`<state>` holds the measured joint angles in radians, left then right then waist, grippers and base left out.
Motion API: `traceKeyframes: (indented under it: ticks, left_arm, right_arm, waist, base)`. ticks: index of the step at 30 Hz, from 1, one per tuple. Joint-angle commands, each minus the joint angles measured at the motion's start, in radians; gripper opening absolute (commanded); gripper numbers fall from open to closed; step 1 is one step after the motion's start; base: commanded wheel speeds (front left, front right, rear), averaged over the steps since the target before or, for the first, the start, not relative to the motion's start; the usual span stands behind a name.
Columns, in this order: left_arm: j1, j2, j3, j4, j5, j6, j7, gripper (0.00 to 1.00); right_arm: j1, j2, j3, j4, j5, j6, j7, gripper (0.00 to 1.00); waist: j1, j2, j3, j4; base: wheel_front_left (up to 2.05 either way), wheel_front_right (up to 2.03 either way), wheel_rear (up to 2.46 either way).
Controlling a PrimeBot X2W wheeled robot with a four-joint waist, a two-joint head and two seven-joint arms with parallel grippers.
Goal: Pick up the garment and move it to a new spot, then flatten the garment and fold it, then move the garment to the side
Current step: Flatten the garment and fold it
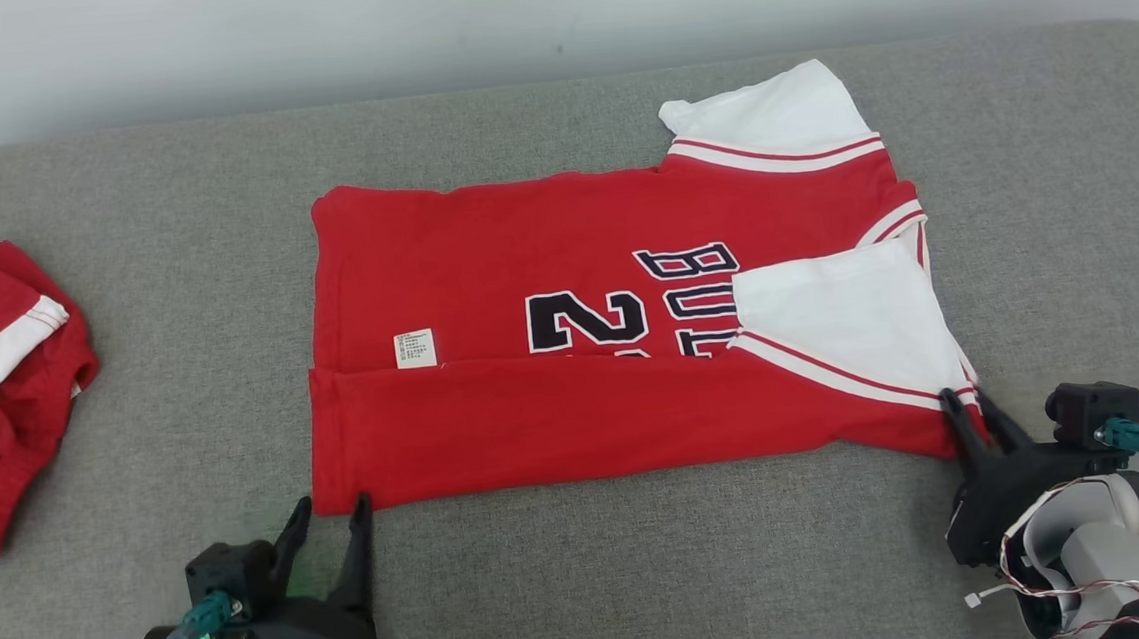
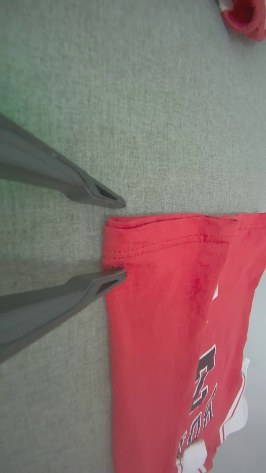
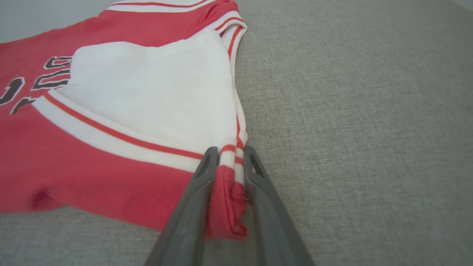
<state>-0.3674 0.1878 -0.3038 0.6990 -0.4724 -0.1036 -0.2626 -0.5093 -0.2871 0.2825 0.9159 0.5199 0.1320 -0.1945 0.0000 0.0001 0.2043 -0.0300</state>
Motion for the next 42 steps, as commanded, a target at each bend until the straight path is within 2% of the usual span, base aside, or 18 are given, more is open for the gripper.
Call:
traceKeyframes:
  ticks: [1, 8, 16, 25, 34, 35, 36, 37, 42]
  left_arm:
    - [-0.014, -0.004, 0.000, 0.010, -0.003, -0.002, -0.003, 0.00]
    - [0.003, -0.009, 0.016, 0.022, 0.007, -0.013, -0.003, 0.00]
    - [0.111, -0.027, 0.058, -0.063, 0.011, -0.012, -0.003, 0.00]
    - [0.286, -0.042, 0.083, -0.175, 0.017, 0.009, -0.003, 0.00]
    - [0.367, -0.045, 0.088, -0.197, 0.007, 0.020, -0.003, 0.00]
    - [0.368, -0.043, 0.085, -0.195, 0.014, 0.025, -0.003, 0.04]
    - [0.367, -0.043, 0.085, -0.193, 0.017, 0.026, -0.003, 0.48]
    - [0.367, -0.044, 0.086, -0.194, 0.019, 0.027, -0.003, 1.00]
    - [0.367, -0.049, 0.101, -0.216, 0.034, 0.032, -0.003, 1.00]
  right_arm:
    - [0.005, 0.005, 0.004, 0.011, 0.007, -0.003, 0.000, 0.00]
    - [0.027, -0.002, -0.004, -0.005, 0.027, -0.003, -0.036, 0.00]
    - [0.120, -0.019, -0.020, -0.061, 0.055, -0.003, -0.053, 0.00]
    - [0.329, -0.036, -0.093, -0.209, 0.069, -0.003, -0.028, 0.00]
    - [0.527, 0.012, -0.224, -0.410, 0.017, -0.003, 0.065, 0.00]
    - [0.537, 0.020, -0.235, -0.428, 0.005, -0.003, 0.078, 0.11]
    - [0.545, 0.029, -0.246, -0.448, -0.007, -0.003, 0.087, 0.57]
    - [0.553, 0.036, -0.256, -0.464, -0.017, -0.003, 0.097, 1.00]
    - [0.574, 0.069, -0.303, -0.555, -0.077, -0.003, 0.121, 1.00]
  waist:
    - [0.0000, -0.0001, 0.000, 0.001]
    - [0.0000, -0.0001, -0.045, 0.008]
    - [0.0000, -0.0001, -0.115, 0.014]
    - [0.0000, -0.0001, -0.166, 0.030]
    - [0.0000, -0.0001, -0.171, 0.025]
    - [0.0000, -0.0001, -0.172, 0.024]
    - [0.0000, -0.0001, -0.174, 0.023]
    - [0.0000, -0.0001, -0.177, 0.022]
    - [0.0000, -0.0001, -0.196, 0.022]
  base:
    - [0.00, 0.00, 0.00]
    - [0.00, 0.00, 0.00]
    - [0.00, 0.00, 0.00]
    - [0.00, 0.00, 0.00]
    - [0.00, 0.00, 0.00]
    - [0.00, 0.00, 0.00]
    - [0.00, 0.00, 0.00]
    - [0.00, 0.00, 0.00]
    - [0.00, 0.00, 0.00]
